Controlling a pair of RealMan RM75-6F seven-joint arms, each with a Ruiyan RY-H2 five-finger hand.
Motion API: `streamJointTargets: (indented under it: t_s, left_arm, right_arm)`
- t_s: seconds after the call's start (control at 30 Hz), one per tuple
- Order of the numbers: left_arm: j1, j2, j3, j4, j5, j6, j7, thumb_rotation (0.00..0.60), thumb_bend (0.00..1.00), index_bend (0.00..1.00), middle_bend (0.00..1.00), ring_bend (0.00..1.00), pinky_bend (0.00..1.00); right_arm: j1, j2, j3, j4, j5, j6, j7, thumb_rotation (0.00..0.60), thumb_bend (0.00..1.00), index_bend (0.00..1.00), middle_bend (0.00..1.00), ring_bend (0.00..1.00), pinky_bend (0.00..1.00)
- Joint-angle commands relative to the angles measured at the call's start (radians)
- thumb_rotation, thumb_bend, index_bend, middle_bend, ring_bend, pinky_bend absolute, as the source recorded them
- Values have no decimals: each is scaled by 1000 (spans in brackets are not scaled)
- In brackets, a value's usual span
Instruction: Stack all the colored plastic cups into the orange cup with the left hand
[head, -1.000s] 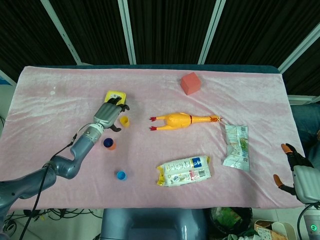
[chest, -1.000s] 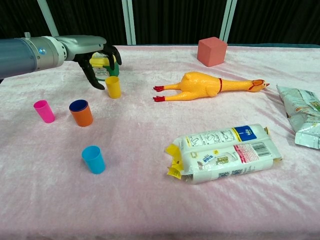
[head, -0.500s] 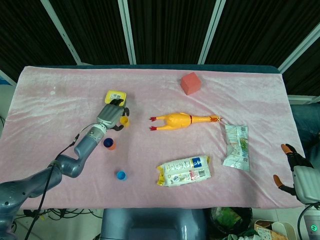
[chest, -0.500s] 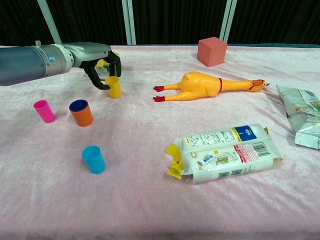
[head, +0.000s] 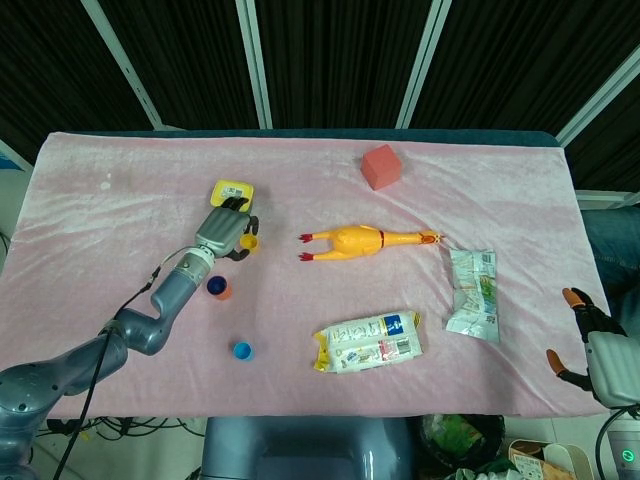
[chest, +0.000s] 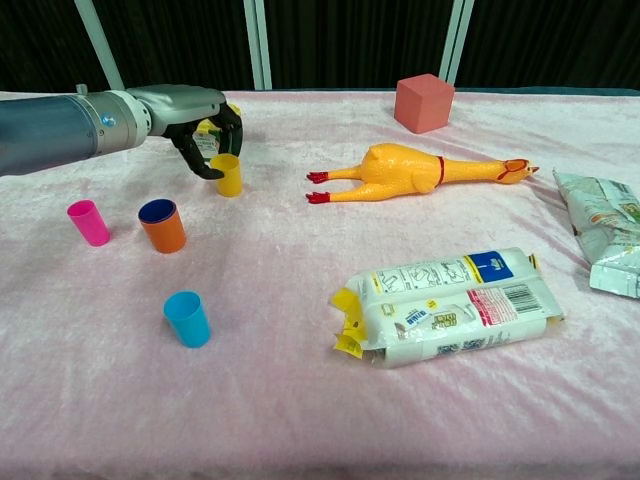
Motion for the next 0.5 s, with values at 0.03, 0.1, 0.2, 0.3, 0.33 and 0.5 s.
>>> streamJointTargets:
  t_s: [0.03, 0.1, 0.2, 0.3, 0.33, 0.5]
  left_arm:
    - [4, 15, -2, -17, 2, 12, 10, 600, 340, 495, 515, 100, 128]
    - [11, 40, -4, -50, 4, 33, 24, 600, 340, 493, 515, 100, 128]
    - [29, 98, -8, -134, 5, 73, 54, 600, 340, 489, 514, 100, 127]
    - [53, 170, -9, -235, 0, 113, 93, 600, 340, 486, 513, 100, 127]
    - [64, 201, -8, -277, -3, 130, 110, 600, 340, 486, 513, 100, 127]
    - [168, 399, 10, -554, 3, 264, 164, 600, 340, 485, 513, 100, 128]
  right_arm:
    - [0, 0, 0, 0, -1, 0, 1, 600, 263, 35, 55, 161, 213]
    - [0, 0, 0, 1, 0, 0, 2, 600, 263, 35, 55, 161, 214]
    - [0, 0, 0, 1, 0, 0, 2, 600, 263, 35, 55, 161, 214]
    - [0, 0, 0, 2, -1, 1, 0, 600, 263, 35, 55, 161, 213]
    - [0, 0, 0, 2, -2, 1, -1, 600, 263, 35, 55, 160, 213]
    - [-1, -1, 1, 5, -4, 7, -8, 600, 263, 35, 55, 161, 214]
